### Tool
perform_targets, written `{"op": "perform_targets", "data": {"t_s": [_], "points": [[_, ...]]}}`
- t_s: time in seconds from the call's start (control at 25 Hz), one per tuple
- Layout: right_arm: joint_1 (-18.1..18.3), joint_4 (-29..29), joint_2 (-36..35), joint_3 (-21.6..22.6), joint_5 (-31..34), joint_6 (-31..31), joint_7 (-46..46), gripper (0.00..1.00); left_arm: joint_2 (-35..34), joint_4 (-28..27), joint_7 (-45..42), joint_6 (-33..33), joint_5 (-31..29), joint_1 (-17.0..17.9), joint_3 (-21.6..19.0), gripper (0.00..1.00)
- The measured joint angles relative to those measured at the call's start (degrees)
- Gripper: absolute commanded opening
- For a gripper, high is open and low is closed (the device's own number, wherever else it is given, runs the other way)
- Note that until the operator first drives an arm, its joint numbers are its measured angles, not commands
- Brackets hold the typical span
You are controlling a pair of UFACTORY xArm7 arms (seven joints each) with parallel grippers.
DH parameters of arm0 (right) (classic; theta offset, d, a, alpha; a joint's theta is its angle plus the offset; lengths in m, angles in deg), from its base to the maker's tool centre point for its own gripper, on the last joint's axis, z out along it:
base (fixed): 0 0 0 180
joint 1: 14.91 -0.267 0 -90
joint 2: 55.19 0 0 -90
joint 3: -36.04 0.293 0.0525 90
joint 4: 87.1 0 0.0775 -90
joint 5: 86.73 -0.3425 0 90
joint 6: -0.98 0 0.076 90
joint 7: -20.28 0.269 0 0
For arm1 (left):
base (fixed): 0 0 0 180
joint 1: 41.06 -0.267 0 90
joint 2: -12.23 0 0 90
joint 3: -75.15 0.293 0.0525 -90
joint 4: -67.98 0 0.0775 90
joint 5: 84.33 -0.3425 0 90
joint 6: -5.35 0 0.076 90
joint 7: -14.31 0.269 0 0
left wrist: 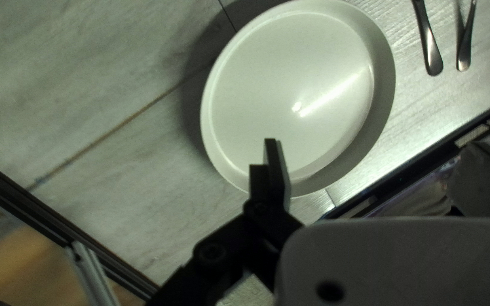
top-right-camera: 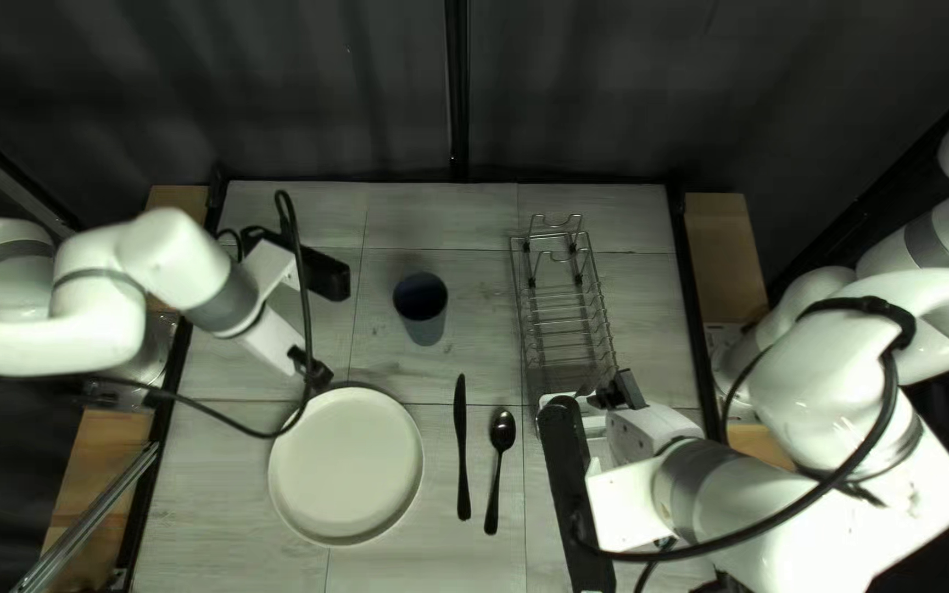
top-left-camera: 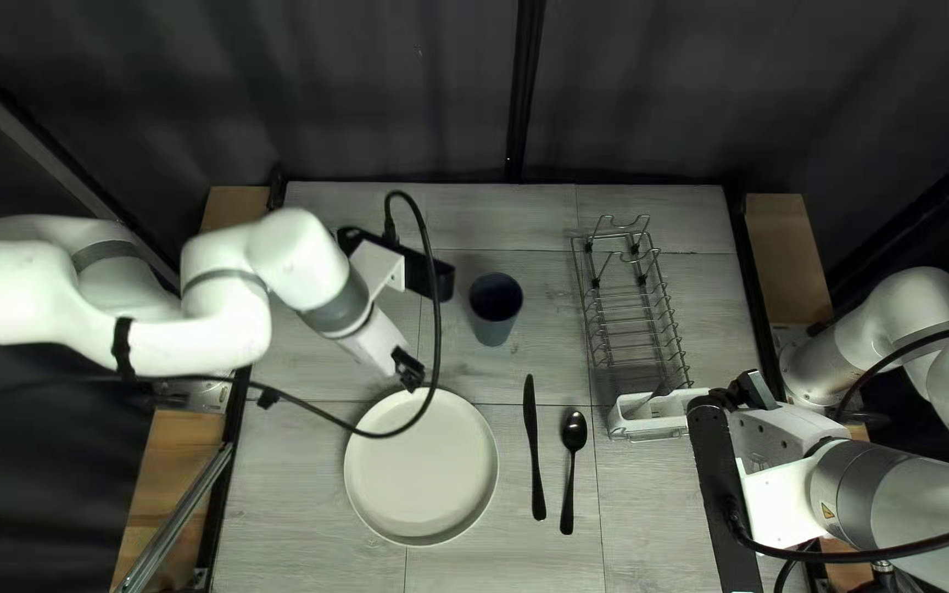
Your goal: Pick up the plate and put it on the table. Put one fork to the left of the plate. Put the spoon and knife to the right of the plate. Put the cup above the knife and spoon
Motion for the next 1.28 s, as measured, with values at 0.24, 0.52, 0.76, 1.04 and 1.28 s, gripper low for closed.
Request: {"op": "perform_targets", "data": {"t_s": [0.24, 0.52, 0.76, 1.04, 1.28], "points": [[0.0, 0.0, 0.0, 0.0, 0.0, 0.0, 0.0, 1.0, -0.1, 0.2, 0.4, 0.1, 0.1, 0.1, 0.3, 1.0], [0.0, 0.0, 0.0, 0.0, 0.0, 0.0, 0.0, 1.0, -4.7, -0.6, 9.4, -6.4, -7.7, 0.8, 5.7, 1.0], [0.0, 0.0, 0.0, 0.0, 0.0, 0.0, 0.0, 1.0, -13.5, 0.9, 20.3, -12.7, -12.1, 4.7, 13.7, 1.0], [0.0, 0.0, 0.0, 0.0, 0.0, 0.0, 0.0, 1.0, -15.1, 0.6, 35.8, -16.2, -16.5, 7.5, 23.8, 1.0], [0.0, 0.0, 0.0, 0.0, 0.0, 0.0, 0.0, 1.0, -17.2, -0.4, 41.8, -19.1, -19.5, 8.1, 28.5, 1.0]]}}
